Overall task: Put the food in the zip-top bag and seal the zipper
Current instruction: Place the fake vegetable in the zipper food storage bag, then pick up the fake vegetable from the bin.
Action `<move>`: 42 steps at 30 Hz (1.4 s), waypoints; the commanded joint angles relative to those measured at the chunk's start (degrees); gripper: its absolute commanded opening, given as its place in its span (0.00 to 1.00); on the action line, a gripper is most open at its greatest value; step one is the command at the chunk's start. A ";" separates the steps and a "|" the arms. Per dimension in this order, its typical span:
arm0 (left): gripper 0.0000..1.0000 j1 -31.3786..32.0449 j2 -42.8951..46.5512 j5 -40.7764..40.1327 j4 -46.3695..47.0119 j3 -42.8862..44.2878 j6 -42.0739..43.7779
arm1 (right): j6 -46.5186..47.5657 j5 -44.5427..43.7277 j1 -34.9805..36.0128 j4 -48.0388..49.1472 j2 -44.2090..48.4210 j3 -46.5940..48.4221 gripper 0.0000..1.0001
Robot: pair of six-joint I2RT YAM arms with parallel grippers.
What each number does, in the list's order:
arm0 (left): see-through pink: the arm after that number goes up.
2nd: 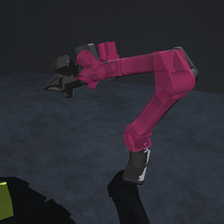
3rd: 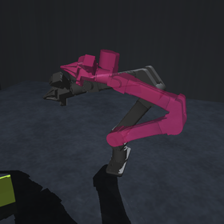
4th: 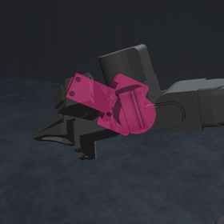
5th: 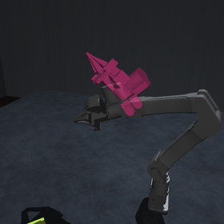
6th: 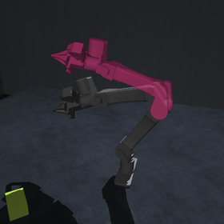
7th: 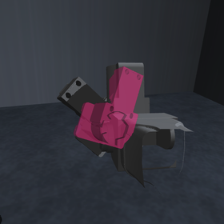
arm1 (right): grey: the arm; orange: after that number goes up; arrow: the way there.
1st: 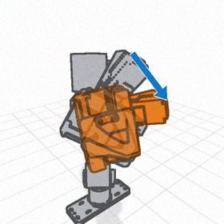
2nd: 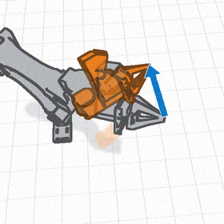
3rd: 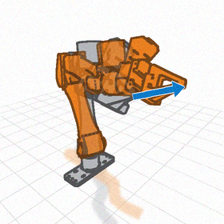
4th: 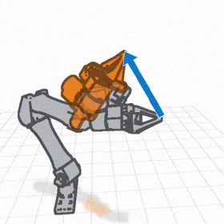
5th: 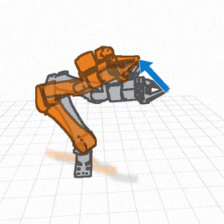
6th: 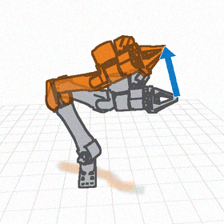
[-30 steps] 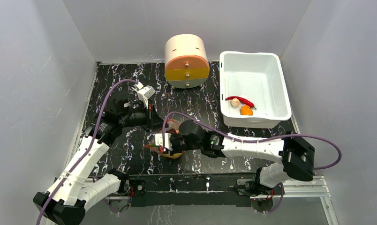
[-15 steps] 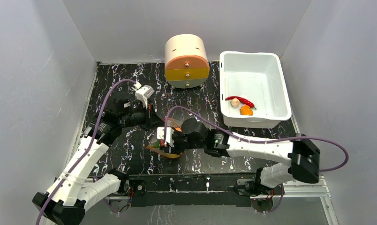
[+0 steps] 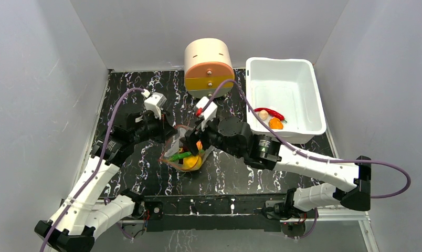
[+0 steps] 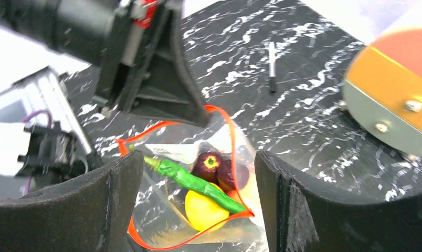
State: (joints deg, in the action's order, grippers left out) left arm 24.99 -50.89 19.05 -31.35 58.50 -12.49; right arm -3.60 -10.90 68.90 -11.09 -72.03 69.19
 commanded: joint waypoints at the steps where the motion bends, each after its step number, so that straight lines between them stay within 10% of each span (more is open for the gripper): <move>1: 0.00 0.23 1.40 -4.88 3.48 2.58 0.71 | -5.76 -14.65 -1.10 -4.98 -0.14 6.30 0.76; 23: 0.00 0.23 3.44 -17.25 17.64 -3.01 2.27 | -8.70 -10.61 -44.47 -13.92 -13.68 14.55 0.64; 42: 0.00 0.24 -8.41 -17.11 13.59 3.31 -8.41 | -8.39 -2.02 -61.08 -27.37 -30.04 23.89 0.55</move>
State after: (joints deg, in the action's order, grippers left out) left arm 24.99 -58.59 0.60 -15.11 58.19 -18.09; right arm -10.70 -16.51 9.78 -33.41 -98.72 87.83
